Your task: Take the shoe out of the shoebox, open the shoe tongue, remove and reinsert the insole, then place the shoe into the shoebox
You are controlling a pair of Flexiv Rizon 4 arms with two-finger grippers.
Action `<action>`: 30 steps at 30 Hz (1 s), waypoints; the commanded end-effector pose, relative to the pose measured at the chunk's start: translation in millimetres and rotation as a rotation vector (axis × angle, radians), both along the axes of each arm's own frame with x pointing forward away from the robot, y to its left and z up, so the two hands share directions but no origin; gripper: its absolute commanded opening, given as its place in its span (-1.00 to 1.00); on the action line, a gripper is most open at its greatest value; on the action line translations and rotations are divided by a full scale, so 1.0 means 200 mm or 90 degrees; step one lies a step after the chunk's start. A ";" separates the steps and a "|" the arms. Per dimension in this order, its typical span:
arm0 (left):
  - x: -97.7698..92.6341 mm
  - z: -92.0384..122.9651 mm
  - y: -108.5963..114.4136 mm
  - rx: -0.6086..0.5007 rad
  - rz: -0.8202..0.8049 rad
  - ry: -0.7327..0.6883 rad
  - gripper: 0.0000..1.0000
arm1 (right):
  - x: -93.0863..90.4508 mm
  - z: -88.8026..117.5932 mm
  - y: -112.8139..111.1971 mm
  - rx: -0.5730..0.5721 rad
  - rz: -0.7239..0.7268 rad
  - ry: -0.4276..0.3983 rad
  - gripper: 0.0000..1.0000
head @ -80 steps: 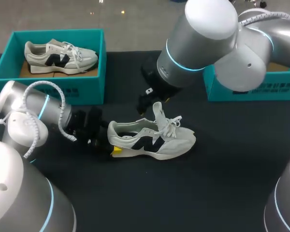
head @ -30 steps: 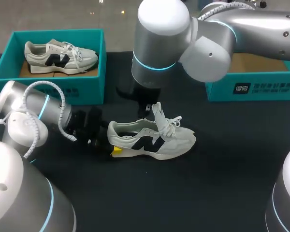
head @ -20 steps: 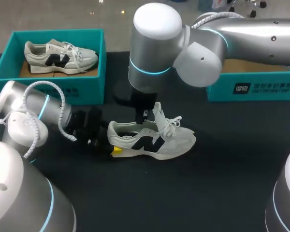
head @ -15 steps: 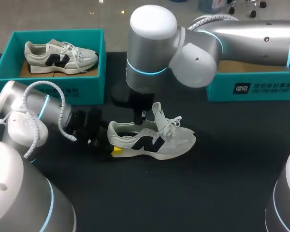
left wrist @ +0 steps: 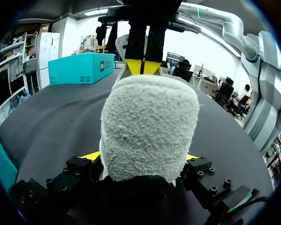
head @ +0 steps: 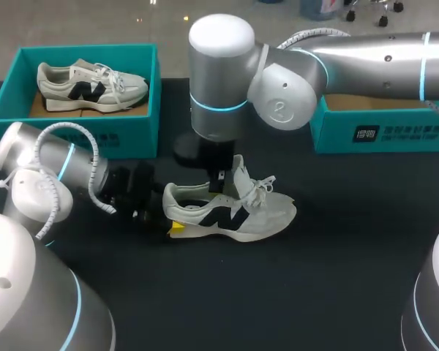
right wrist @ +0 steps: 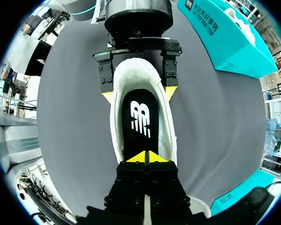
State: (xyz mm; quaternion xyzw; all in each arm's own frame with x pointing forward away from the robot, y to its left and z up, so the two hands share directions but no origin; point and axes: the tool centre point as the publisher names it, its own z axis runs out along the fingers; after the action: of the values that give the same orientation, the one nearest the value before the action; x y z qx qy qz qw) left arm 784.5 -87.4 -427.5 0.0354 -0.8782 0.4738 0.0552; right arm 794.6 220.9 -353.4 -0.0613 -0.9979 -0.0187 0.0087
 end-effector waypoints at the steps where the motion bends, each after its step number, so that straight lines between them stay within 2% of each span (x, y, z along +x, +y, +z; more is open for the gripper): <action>1: 0.01 -0.01 0.00 0.002 0.000 0.001 -1.00 | -0.03 0.02 0.00 -0.008 0.005 0.008 -1.00; 5: 0.01 -0.01 0.00 0.002 0.000 0.001 -1.00 | -0.09 0.01 0.00 -0.011 0.013 0.031 -1.00; 10: 0.01 -0.01 0.00 0.002 0.000 0.001 -1.00 | -0.14 -0.07 0.02 0.001 0.007 0.055 -1.00; 19: 0.01 -0.01 0.00 0.002 0.000 0.001 -1.00 | -0.12 -0.16 0.06 -0.004 0.006 0.073 -1.00; 24: 0.01 -0.01 0.00 0.002 0.000 0.001 -1.00 | -0.08 -0.21 0.05 -0.011 -0.028 0.035 -1.00; 26: 0.01 -0.01 0.00 0.002 0.000 0.001 -1.00 | -0.07 -0.21 0.04 -0.008 -0.039 0.004 -1.00; 30: 0.01 -0.01 0.00 0.002 0.000 0.001 -1.00 | -0.06 -0.21 0.04 0.001 -0.049 -0.022 -1.00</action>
State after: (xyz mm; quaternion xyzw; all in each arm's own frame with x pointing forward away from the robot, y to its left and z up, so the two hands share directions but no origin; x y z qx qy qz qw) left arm 784.5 -87.4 -427.5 0.0353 -0.8783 0.4737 0.0551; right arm 790.1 232.8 -396.4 -0.0978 -0.9951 -0.0167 0.0046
